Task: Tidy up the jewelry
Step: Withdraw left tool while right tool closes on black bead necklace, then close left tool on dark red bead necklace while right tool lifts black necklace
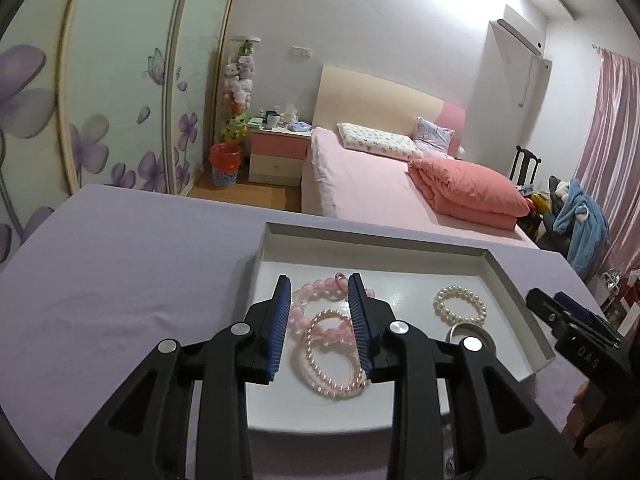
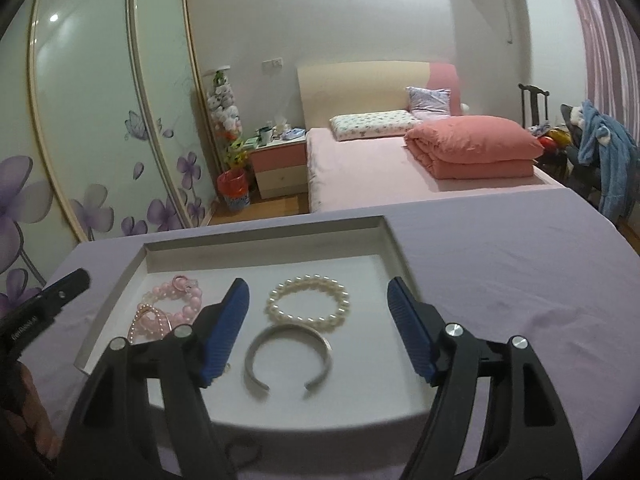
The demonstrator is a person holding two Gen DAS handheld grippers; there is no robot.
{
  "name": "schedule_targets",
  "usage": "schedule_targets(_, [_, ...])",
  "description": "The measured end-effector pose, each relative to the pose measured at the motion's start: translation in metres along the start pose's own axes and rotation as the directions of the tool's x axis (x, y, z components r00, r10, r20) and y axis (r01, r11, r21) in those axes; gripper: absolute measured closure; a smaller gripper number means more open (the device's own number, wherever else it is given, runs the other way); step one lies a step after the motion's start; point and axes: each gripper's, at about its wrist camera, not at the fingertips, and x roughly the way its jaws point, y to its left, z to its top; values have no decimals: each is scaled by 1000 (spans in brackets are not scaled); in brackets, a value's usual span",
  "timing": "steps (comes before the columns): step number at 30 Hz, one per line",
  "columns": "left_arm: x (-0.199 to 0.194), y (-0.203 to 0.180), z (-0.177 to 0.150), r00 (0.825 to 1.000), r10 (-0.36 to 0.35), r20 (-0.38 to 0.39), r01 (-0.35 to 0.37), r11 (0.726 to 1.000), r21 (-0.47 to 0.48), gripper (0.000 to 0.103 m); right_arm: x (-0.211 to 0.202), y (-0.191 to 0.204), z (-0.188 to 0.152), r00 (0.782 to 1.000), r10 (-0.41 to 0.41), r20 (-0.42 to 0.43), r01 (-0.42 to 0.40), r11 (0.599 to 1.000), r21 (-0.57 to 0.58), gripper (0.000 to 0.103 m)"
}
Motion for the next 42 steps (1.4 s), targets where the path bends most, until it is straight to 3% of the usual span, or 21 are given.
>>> schedule_targets(7, [-23, -4, -14, 999, -35, -25, 35, 999, 0, 72, -24, -15, -13, 1000, -2, -26, 3, 1000, 23, 39])
schedule_targets(14, [-34, -1, -31, 997, -52, -58, 51, 999, -7, 72, -40, -4, -45, 992, 50, -120, -52, 998, -17, 46])
schedule_targets(21, [-51, 18, -37, 999, -4, -46, 1, 999, -50, 72, -43, 30, -82, 950, 174, -258, -199, 977, -73, 62])
schedule_targets(24, [-57, 27, -43, 999, 17, -44, -19, 998, -64, 72, -46, 49, -91, 941, 189, -281, -234, 963, -134, 66])
schedule_targets(31, [-58, 29, -50, 998, 23, -62, -27, 997, -76, 72, -44, 73, -103, 942, 129, -311, -215, 941, -260, 70])
schedule_targets(34, [-58, 28, -54, 998, 17, -68, -22, 997, -73, 72, -39, 72, -106, 938, 88, -335, -189, 941, -281, 81])
schedule_targets(38, [-60, 24, -57, 997, 11, -76, -16, 998, -66, 72, -39, 63, -104, 937, 92, -336, -183, 951, -250, 98])
schedule_targets(42, [-57, 15, -60, 995, -13, -97, 8, 999, -53, 72, -47, 43, -93, 952, 102, -288, -157, 972, -174, 98])
